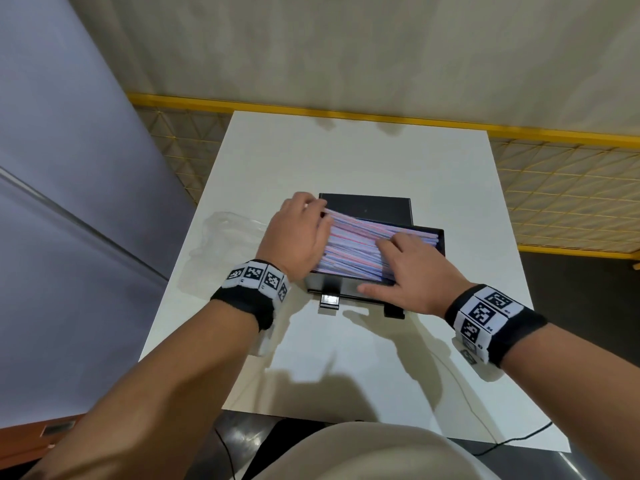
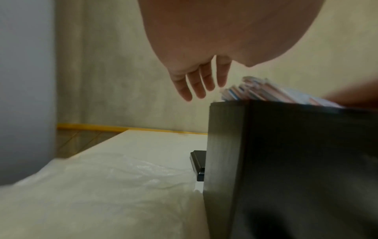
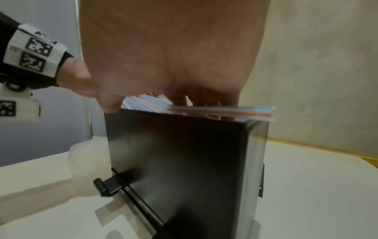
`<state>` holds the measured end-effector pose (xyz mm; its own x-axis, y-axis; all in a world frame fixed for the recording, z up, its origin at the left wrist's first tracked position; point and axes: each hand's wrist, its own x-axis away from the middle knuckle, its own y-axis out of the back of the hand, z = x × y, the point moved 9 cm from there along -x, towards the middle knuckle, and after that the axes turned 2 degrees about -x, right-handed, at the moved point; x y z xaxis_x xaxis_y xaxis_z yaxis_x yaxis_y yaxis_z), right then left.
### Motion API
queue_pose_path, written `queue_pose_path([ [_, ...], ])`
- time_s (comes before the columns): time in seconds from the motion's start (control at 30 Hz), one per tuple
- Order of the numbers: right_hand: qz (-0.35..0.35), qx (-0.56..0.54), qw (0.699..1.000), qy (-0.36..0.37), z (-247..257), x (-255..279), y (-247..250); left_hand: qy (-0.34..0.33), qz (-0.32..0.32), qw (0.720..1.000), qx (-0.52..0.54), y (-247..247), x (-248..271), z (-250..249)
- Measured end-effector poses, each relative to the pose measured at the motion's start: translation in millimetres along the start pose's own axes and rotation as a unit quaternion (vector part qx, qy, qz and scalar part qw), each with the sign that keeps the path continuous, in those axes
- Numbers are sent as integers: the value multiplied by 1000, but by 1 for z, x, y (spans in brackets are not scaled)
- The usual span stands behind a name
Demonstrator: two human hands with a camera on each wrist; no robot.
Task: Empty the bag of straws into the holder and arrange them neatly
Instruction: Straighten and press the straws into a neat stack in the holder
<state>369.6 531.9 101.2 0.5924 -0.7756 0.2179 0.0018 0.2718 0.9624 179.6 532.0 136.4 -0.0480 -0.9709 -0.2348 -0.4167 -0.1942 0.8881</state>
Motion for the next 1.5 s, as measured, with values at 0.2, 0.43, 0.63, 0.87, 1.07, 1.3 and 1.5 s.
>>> queue_pose_path([
  [0.2,47,19,999,-4,2,-2,-19,80,73,993,54,-15,-3,37],
  [0.43,5,83,997,-7,4,-2,-8,77,113,991,0,-15,-10,29],
  [0.63,-88,76,993,27,9,4,12,49,120,987,-100,-11,-20,19],
  [0.87,-51,90,993,50,9,-2,5,37,181,969,-162,-21,-24,14],
  [1.07,-87,76,992,49,9,3,15,-36,223,932,-284,-19,-24,2],
  [1.3,-42,80,995,34,6,4,-3,-8,180,948,-263,37,-48,19],
  [1.5,-166,-44,983,60,11,3,45,47,132,972,-189,128,-46,51],
])
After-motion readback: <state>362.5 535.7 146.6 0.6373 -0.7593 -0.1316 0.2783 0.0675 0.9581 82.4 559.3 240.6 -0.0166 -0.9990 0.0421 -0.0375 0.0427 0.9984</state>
